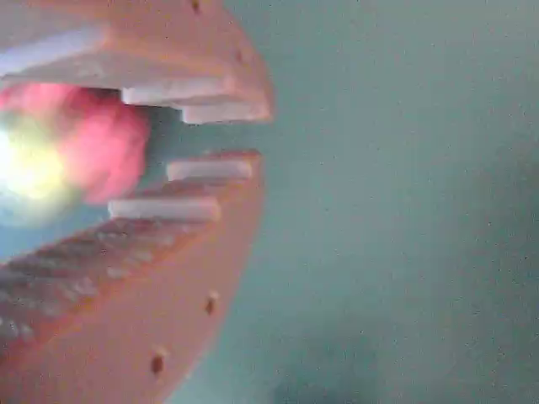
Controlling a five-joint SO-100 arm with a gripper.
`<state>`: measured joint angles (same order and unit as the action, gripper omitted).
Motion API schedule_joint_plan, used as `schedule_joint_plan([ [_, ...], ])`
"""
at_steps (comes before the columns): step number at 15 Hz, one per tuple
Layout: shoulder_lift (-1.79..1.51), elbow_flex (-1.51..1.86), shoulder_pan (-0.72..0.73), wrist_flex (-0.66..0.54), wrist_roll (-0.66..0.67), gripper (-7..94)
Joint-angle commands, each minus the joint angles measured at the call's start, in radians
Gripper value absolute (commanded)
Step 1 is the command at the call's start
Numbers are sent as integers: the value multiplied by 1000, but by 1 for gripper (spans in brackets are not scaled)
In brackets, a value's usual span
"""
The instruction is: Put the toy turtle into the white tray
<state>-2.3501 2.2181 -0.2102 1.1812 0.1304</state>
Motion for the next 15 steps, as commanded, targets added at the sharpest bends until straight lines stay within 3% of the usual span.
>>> schedule_joint_plan([
  [1,132,-247,-153,101,137,0],
  [4,373,-534,-302,259,336,0],
  [8,643,-795,-445,302,494,0],
  [9,707,-857,-466,324,529,4],
  [15,982,-1161,-532,430,693,51],
])
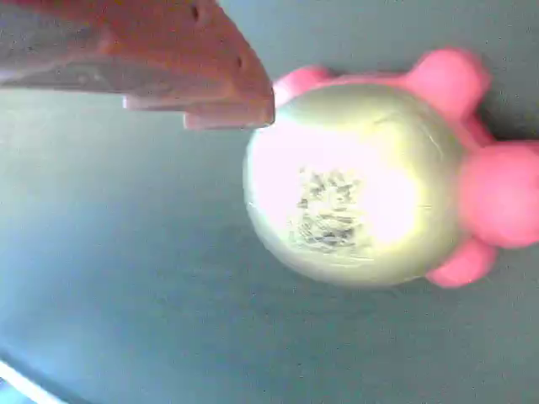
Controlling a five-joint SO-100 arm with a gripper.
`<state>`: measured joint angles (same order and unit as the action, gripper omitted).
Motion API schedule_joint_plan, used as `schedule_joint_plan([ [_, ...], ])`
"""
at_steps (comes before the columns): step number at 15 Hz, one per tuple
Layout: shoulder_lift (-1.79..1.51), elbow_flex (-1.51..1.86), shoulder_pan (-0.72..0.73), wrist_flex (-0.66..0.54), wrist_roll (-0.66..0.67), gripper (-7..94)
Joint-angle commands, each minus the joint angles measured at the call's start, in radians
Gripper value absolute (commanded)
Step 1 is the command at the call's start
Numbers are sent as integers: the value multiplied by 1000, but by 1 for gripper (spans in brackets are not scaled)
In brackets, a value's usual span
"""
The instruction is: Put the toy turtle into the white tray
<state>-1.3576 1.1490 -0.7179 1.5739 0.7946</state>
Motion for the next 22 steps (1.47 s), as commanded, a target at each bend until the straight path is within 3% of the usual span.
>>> schedule_joint_plan([
  [1,41,-150,-35,41,37,53],
  [10,410,-321,-140,18,95,59],
  [22,586,-453,-72,37,38,59],
])
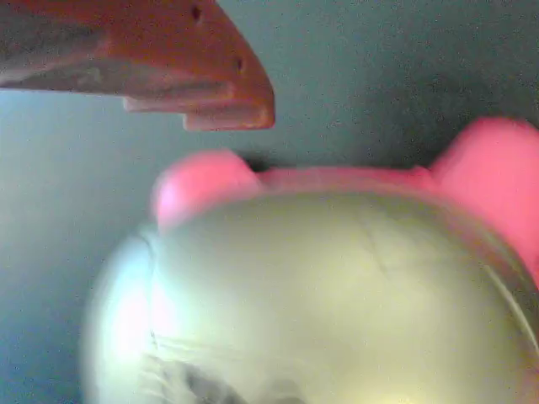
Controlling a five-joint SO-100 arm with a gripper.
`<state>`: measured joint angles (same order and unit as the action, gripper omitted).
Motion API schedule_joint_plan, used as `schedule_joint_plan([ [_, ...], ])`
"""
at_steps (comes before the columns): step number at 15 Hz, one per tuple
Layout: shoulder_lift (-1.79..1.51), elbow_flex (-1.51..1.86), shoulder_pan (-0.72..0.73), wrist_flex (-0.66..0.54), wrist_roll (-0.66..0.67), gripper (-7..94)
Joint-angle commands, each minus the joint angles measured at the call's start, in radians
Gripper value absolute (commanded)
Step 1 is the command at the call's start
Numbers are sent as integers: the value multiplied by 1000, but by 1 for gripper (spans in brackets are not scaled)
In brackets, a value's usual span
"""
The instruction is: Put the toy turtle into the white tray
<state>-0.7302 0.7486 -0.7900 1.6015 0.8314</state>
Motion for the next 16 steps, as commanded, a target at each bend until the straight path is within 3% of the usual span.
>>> schedule_joint_plan([
  [1,-37,-54,3,9,-2,59],
  [5,-15,-58,8,6,-12,59],
  [6,-12,-58,9,5,-14,54],
  [8,-11,-58,11,0,-21,33],
  [10,-11,-60,11,-9,-40,6],
  [11,-14,-61,11,-9,-46,0],
  [16,-91,-72,8,11,-83,0],
])
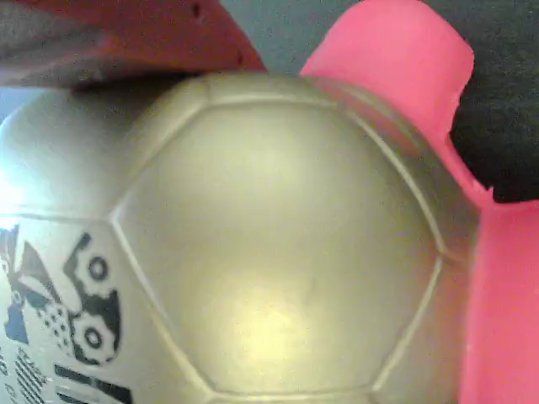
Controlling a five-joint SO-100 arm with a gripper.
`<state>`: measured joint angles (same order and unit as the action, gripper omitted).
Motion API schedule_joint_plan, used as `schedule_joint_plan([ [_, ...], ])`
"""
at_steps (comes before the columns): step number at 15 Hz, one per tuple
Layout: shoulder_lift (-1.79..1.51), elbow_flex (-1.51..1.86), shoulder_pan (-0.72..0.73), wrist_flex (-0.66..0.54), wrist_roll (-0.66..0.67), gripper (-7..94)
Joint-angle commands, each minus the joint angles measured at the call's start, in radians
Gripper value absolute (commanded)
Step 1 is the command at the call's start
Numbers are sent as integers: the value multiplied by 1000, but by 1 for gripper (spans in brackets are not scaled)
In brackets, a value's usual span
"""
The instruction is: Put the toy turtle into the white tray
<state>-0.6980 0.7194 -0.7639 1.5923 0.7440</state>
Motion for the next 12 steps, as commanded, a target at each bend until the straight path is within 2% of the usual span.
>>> schedule_joint_plan([
  [1,-161,-54,-17,49,-5,0],
  [7,-555,32,71,161,-135,0],
  [12,-920,207,374,167,-425,0],
])
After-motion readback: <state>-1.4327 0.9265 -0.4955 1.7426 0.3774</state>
